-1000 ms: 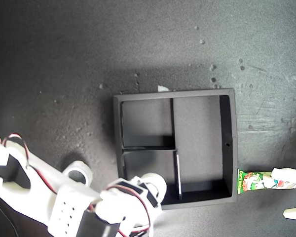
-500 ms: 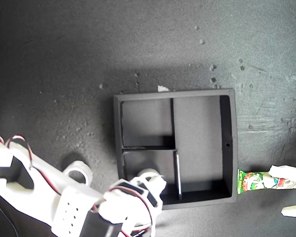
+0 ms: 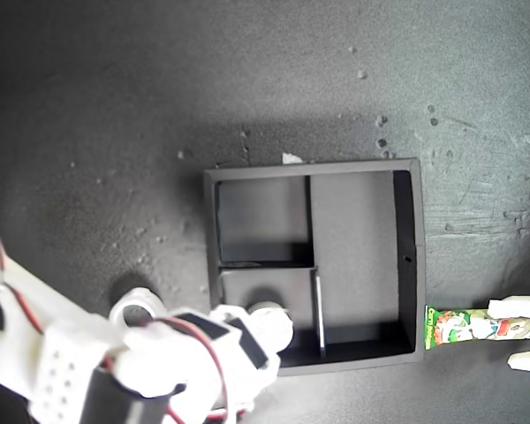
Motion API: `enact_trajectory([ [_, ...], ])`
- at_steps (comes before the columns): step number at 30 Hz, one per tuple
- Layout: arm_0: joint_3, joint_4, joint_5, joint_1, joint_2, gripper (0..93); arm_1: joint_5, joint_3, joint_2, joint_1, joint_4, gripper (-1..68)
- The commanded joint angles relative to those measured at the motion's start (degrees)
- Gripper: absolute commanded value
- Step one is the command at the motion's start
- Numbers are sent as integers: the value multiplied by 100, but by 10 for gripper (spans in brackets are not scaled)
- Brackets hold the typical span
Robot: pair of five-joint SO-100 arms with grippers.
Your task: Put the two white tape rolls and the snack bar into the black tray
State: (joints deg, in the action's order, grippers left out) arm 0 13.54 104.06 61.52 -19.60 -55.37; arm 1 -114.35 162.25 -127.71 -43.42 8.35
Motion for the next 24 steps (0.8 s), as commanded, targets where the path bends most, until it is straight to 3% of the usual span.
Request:
enact_trajectory([
  [1,606,97,9,-88,-1327,101,-26,26,0,62,-149,137],
  [6,1380,97,343,-536,-2215,100,-44,132,0,176,-149,-1],
  [13,3639,97,1775,-1336,-3419,100,35,176,-88,545,0,-4],
  [19,5168,-193,3208,-2188,-4008,108,264,-809,-185,1310,1424,-6],
  [24,5643,-615,3612,-2505,-3894,114,-1397,-853,-562,1775,1626,-6],
])
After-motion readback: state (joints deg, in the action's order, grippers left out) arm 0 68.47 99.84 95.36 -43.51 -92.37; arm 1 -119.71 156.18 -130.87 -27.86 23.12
